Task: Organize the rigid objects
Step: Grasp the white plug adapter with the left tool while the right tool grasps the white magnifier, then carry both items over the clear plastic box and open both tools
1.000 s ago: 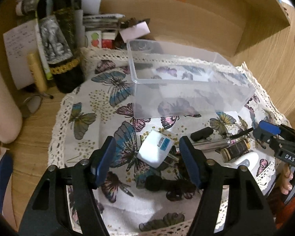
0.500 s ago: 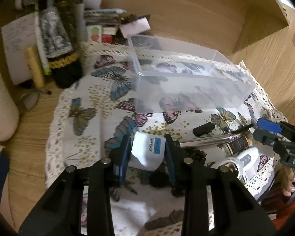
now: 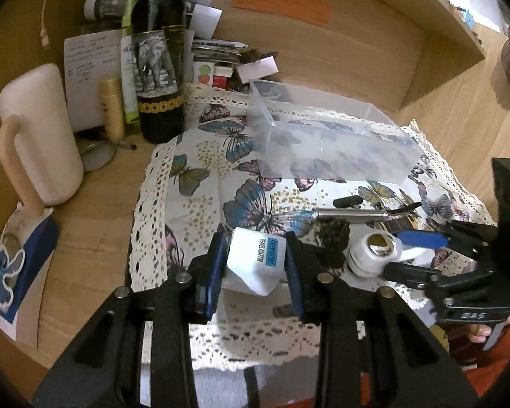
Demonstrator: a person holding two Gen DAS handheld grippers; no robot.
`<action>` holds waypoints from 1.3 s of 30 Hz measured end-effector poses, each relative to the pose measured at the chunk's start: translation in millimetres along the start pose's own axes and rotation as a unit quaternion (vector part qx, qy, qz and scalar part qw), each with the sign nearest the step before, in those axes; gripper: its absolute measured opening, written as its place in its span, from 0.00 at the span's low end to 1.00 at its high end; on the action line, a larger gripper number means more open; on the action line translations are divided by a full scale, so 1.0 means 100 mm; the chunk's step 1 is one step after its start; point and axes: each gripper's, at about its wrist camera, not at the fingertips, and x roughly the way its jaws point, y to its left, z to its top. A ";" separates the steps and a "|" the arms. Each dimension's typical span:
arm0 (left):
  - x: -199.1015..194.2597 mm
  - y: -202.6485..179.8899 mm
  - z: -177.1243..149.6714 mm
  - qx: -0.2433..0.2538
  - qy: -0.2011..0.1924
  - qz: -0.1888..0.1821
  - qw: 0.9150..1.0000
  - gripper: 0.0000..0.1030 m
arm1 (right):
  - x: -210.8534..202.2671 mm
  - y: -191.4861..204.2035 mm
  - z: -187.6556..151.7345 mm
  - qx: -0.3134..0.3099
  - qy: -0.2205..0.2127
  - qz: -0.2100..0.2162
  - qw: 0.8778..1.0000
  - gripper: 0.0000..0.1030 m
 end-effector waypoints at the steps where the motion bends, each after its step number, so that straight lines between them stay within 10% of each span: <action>1: -0.01 0.00 -0.02 -0.002 0.000 -0.001 1.000 0.33 | 0.02 0.04 0.03 -0.016 0.001 -0.008 1.000 0.52; 15: 0.01 -0.01 -0.03 -0.011 -0.006 -0.014 1.000 0.33 | 0.38 0.03 0.29 -0.074 0.068 -0.001 0.995 0.43; 39: 0.20 -0.48 1.14 0.039 -0.073 -0.025 0.996 0.33 | -1.03 -0.95 1.02 0.046 -0.155 -0.081 0.983 0.39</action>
